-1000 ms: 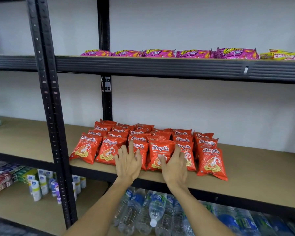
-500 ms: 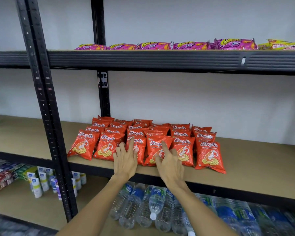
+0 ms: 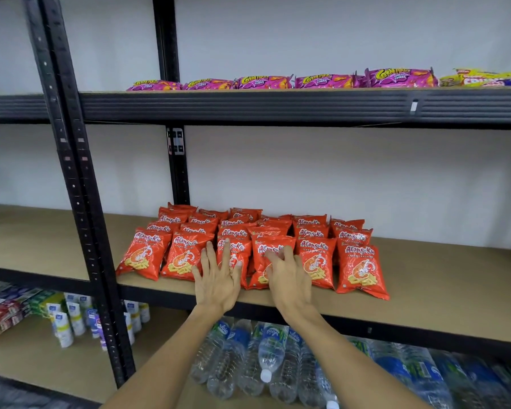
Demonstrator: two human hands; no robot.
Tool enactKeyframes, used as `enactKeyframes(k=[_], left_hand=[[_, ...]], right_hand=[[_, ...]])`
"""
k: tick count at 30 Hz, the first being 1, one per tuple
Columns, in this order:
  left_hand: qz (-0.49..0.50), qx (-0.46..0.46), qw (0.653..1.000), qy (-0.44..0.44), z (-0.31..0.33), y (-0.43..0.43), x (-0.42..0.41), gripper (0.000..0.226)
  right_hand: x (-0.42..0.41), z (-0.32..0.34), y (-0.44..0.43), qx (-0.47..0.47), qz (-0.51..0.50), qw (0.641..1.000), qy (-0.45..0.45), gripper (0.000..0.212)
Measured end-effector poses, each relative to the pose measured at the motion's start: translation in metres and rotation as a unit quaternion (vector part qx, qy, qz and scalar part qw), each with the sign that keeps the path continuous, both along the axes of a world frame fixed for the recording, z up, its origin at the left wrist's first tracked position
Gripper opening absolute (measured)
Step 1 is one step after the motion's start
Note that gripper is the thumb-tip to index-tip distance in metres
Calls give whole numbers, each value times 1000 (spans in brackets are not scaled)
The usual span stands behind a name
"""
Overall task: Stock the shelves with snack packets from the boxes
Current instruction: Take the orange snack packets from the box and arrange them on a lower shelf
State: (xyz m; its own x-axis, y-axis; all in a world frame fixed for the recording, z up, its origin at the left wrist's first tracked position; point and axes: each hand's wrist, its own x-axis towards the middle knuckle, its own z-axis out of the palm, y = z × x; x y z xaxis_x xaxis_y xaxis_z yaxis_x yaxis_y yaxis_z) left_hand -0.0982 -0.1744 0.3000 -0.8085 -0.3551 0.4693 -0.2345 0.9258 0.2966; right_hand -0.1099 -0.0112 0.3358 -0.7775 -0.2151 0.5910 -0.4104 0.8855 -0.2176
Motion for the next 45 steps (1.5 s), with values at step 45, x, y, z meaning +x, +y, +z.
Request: enactKeyframes(k=[45], left_hand=[[-419,-169,891,46,17,412,11,64]], right_hand=[[90,-41,389,-254,-245,933,-79,24]])
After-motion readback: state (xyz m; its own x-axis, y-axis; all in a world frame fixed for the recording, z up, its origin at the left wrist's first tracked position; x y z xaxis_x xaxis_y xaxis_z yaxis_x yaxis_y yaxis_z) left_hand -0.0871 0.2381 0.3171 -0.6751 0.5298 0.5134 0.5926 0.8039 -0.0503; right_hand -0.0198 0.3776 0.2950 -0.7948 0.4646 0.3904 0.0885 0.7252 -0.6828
